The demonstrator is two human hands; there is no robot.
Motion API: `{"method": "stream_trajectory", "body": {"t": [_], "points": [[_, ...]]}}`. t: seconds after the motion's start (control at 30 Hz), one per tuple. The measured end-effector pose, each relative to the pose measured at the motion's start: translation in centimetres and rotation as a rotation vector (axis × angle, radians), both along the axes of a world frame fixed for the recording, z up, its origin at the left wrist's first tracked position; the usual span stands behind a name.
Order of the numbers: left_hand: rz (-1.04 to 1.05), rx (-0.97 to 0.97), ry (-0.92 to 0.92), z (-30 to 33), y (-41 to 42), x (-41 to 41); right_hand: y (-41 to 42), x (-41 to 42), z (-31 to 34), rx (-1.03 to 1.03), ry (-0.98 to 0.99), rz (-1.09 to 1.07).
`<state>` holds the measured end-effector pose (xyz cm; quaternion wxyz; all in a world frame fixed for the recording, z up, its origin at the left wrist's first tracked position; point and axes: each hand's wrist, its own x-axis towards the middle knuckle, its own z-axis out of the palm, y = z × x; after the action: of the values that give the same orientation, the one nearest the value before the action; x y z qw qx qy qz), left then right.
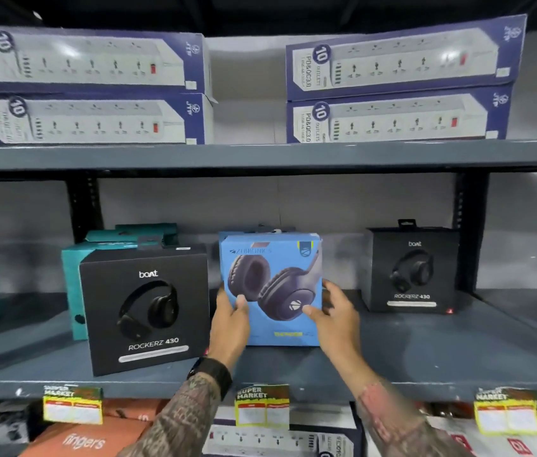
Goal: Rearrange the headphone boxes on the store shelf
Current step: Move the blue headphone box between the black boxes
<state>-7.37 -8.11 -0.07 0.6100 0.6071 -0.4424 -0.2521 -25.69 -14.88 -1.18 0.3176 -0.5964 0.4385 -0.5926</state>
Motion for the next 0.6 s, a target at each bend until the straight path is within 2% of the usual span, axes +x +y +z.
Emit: {"method": "stream_trajectory", "body": {"t": [0.17,0.37,0.6], "points": [[0.025,-0.105,0.144,1.2,-1.4,-0.7,-1.3,2.0,0.0,0.022,0.023,-0.039],[0.112,-0.075,0.184,1.0,-3.3,0.6,-1.9,3.3,0.1,0.02,0.049,-0.015],[0.104,-0.068,0.199,0.8,-3.5,1.0,-2.1,3.5,-0.4,-0.001,0.117,-0.012]]}}
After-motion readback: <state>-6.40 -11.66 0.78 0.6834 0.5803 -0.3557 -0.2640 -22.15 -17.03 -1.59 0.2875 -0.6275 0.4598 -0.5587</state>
